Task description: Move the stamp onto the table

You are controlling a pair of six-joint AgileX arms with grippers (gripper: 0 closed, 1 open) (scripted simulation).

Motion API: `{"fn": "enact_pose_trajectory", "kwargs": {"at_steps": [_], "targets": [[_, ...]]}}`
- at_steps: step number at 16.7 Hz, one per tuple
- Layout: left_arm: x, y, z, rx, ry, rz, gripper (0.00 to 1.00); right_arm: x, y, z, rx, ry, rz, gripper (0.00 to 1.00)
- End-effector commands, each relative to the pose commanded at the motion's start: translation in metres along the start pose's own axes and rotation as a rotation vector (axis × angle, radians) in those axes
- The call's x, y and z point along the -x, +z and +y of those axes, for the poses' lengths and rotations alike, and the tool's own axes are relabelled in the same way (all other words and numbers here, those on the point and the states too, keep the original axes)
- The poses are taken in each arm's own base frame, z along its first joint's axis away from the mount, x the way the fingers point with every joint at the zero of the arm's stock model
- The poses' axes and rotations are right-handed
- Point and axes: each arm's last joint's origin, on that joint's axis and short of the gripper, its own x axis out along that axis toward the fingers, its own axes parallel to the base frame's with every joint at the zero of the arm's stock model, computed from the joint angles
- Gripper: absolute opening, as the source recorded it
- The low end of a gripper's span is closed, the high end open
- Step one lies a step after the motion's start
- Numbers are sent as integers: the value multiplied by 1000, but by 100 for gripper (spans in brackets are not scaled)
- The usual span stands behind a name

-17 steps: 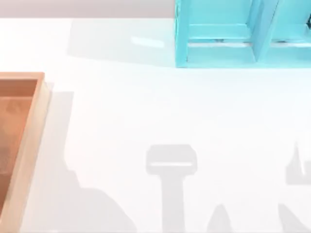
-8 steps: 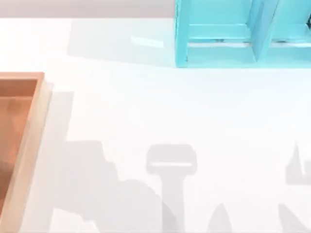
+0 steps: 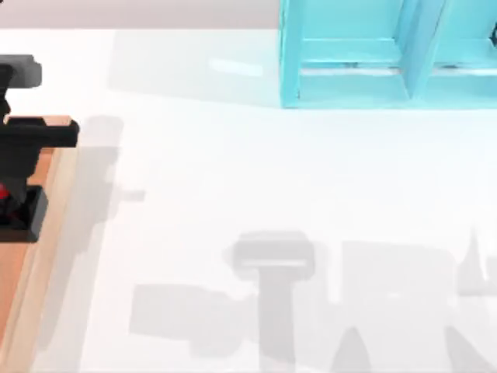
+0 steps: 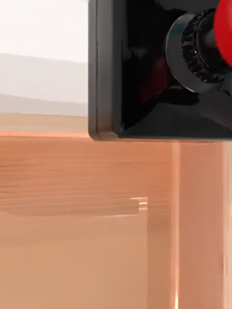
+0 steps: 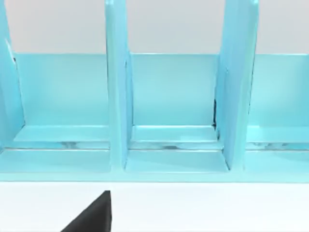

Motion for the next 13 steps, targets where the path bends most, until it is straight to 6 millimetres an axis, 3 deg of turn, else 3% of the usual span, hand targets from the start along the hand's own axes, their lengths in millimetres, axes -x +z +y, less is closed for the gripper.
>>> {"fn": "enact_pose_trajectory", "kwargs": {"at_steps": [2,8,11,13], "targets": [[11,-6,-8,0,-2,-12,0,0,0,0,0,0,0,100],[9,-1,-11,2,-3,-12,0,0,0,0,0,0,0,100],[-4,25,-33,-1,-4,-19,0,0,0,0,0,0,0,100],[-25,50,-58,-3,-2,-6,0,0,0,0,0,0,0,100]]}}
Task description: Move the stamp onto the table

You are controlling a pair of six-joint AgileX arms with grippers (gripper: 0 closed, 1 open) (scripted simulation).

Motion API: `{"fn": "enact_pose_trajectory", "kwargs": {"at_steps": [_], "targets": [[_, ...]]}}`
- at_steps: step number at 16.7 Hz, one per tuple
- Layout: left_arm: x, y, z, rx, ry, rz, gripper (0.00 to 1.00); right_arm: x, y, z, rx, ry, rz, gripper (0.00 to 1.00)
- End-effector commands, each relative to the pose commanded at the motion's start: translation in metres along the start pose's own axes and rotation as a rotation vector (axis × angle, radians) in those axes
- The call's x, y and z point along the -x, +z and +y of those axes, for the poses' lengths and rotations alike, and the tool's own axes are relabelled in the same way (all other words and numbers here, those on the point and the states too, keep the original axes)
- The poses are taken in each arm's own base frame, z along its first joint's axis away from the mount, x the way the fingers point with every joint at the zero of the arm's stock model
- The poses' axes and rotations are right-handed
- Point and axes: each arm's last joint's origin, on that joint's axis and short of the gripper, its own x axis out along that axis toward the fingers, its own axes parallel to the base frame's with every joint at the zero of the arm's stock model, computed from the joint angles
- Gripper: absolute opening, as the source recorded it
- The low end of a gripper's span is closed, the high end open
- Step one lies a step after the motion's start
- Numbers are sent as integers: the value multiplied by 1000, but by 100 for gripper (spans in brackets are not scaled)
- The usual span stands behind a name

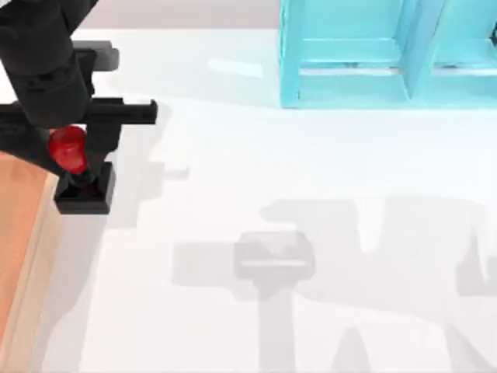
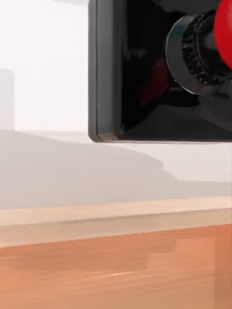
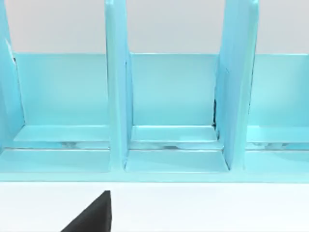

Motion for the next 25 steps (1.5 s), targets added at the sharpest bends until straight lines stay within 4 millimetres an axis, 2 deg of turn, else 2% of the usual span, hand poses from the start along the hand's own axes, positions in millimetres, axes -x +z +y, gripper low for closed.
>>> {"fn": "enact_pose_trajectory", "kwargs": {"at_steps": [4,7,12,18,22,25], "targets": [[-52,39,-55,3,5,14,0,0,0,0,0,0,0,100],[-71,49,-79,5,-2,-6,0,0,0,0,0,0,0,100],[-73,49,-78,8,-1,-3,0,0,0,0,0,0,0,100],[-112,50,-80,5,-4,-11,0,0,0,0,0,0,0,100],[-117,49,-80,5,-3,-8,0,0,0,0,0,0,0,100],[-117,49,-80,5,-3,-8,23,0,0,0,0,0,0,100]]}}
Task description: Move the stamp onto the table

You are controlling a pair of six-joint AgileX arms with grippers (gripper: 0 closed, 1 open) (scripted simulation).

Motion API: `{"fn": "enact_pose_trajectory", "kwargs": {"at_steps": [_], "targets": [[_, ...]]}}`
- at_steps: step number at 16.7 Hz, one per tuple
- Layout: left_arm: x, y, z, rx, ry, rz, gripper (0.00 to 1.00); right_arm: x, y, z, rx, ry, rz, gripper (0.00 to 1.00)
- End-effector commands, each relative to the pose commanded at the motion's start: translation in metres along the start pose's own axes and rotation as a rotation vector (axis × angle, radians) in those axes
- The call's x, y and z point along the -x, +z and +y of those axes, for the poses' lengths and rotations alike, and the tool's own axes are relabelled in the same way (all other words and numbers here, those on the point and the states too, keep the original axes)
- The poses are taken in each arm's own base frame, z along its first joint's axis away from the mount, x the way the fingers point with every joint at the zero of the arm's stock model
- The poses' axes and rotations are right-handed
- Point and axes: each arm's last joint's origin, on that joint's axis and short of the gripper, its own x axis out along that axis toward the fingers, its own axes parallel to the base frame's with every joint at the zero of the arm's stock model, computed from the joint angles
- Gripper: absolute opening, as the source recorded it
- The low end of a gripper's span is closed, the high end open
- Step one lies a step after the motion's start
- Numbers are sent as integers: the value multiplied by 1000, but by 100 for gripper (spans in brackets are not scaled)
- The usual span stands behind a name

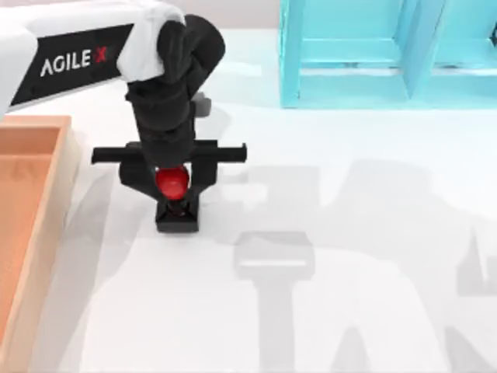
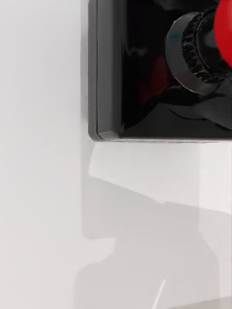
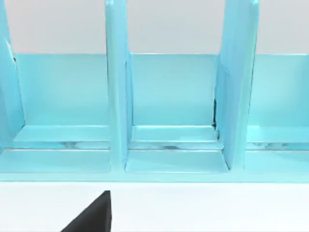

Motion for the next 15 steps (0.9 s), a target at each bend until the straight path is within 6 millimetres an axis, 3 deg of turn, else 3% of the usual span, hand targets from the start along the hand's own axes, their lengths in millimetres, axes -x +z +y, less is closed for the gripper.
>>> {"fn": "enact_pose_trajectory", "kwargs": {"at_steps": [10,15], "targets": [[0,0,0,0,0,0,98,0,0,0,0,0,0,100],[0,0,0,0,0,0,100,0,0,0,0,0,0,100]]}}
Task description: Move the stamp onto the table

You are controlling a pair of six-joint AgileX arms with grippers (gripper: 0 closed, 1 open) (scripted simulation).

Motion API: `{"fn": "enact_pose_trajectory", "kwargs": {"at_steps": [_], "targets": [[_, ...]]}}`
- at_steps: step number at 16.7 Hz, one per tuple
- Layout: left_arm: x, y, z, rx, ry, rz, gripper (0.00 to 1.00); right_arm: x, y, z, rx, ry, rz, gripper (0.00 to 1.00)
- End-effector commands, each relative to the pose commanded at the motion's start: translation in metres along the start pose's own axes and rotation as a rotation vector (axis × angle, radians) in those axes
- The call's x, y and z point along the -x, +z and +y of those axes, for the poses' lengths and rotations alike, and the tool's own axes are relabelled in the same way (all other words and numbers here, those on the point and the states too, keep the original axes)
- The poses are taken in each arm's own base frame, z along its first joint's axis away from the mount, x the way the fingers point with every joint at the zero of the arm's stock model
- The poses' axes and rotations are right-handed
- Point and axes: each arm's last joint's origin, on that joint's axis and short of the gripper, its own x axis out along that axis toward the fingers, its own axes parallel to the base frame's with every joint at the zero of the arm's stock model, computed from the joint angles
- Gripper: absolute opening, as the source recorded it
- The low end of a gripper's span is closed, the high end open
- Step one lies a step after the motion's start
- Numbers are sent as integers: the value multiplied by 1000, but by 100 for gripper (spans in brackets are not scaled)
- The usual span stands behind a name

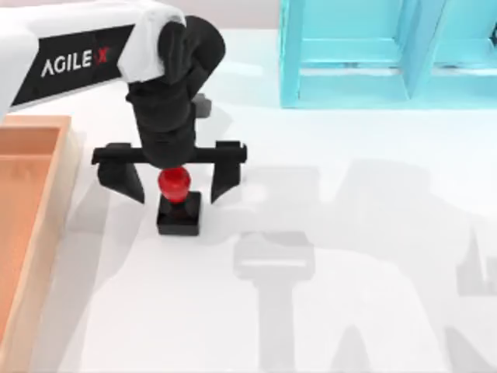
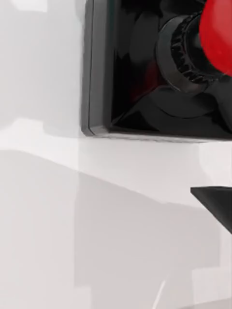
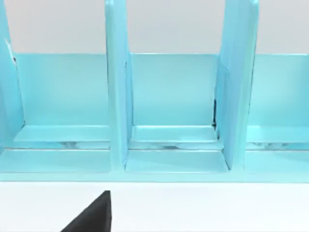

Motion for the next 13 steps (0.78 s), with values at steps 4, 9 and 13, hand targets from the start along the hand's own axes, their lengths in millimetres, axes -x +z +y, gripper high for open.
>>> {"fn": "enact_pose_trajectory", "kwargs": {"at_steps": [4,9,13], "targets": [[0,0,0,1,0,0,100,0,0,0,0,0,0,100],[21,-1,-18,-76,5,19,100,0,0,0,0,0,0,100],[67,8,-17,-47,10,15,100,0,0,0,0,0,0,100]]}}
